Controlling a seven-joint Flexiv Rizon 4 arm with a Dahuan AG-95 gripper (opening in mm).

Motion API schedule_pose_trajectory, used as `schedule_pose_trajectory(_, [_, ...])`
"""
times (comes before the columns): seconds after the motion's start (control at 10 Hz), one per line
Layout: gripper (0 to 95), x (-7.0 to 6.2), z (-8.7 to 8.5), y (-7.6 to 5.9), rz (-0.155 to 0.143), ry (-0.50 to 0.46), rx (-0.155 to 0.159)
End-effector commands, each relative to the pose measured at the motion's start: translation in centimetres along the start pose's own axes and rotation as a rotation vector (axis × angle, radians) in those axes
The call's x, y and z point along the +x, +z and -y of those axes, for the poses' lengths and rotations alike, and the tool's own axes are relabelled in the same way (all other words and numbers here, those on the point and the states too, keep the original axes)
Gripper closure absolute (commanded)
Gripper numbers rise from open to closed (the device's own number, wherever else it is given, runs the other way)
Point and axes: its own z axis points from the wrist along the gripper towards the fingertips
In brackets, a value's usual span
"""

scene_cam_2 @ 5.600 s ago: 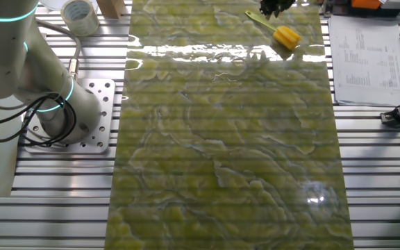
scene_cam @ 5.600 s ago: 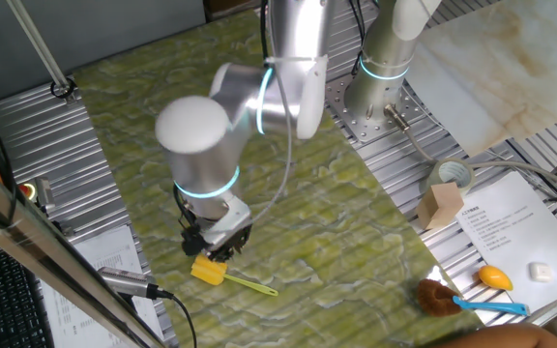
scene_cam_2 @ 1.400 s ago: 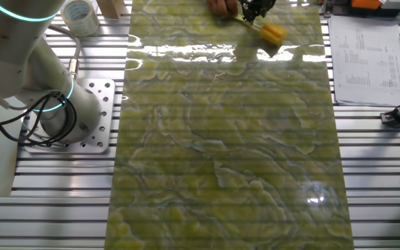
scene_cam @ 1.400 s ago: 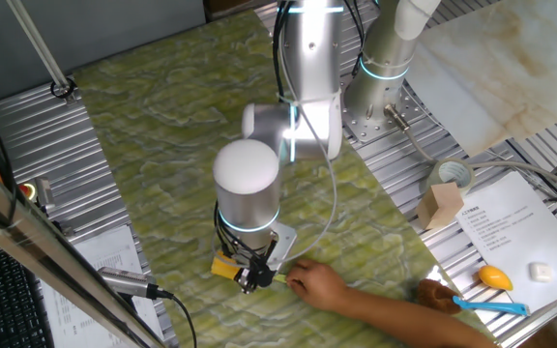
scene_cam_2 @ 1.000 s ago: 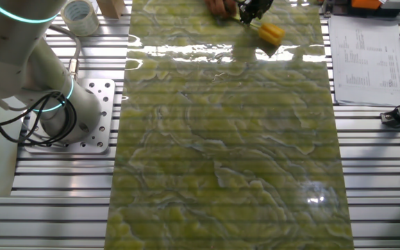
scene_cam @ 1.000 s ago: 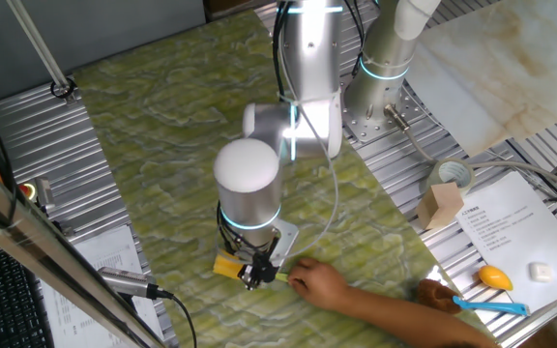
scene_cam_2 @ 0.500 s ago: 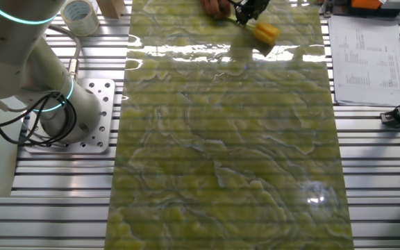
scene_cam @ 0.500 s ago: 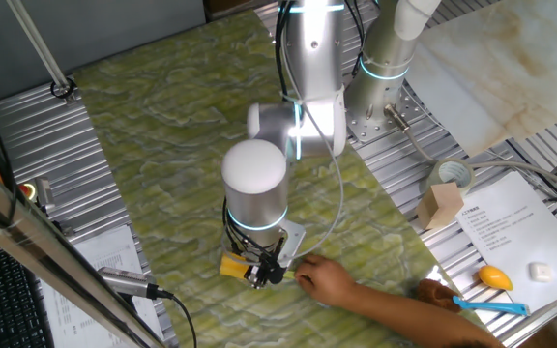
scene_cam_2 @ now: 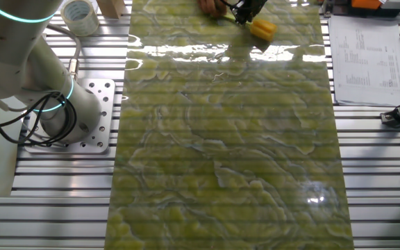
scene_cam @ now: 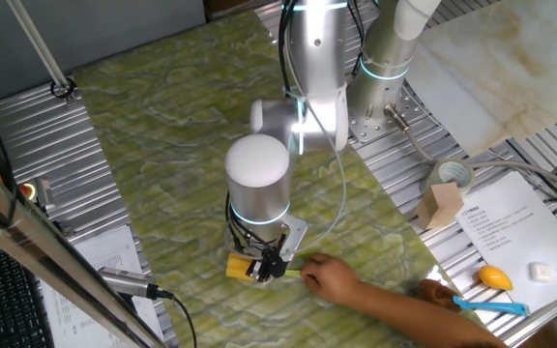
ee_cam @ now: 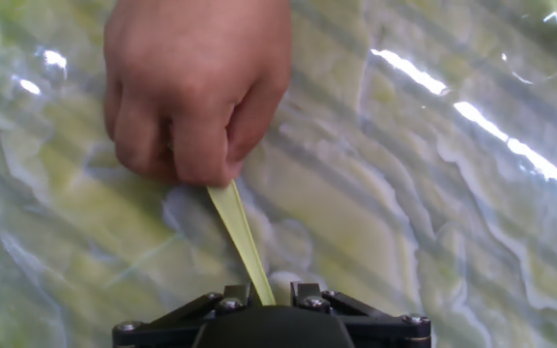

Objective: Scrub the table with a brush

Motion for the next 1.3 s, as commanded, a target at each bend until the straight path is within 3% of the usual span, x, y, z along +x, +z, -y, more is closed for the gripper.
schedule_pose_trajectory(0.1, [76.0,-0.1,-0.1,-0.1,0.002,-0.01,0.0])
schedule_pose_trajectory(0.7, [76.0,-1.3,-1.0,-0.1,0.002,-0.005,0.0])
schedule_pose_trajectory(0.8, [76.0,-1.4,-1.0,-0.1,0.013,-0.004,0.002])
schedule_pose_trajectory(0.9, [95.0,-1.5,-1.1,-0.2,0.011,-0.001,0.003])
schedule_pose_trajectory(1.3, [95.0,-1.6,-1.1,-0.2,-0.008,0.014,0.008])
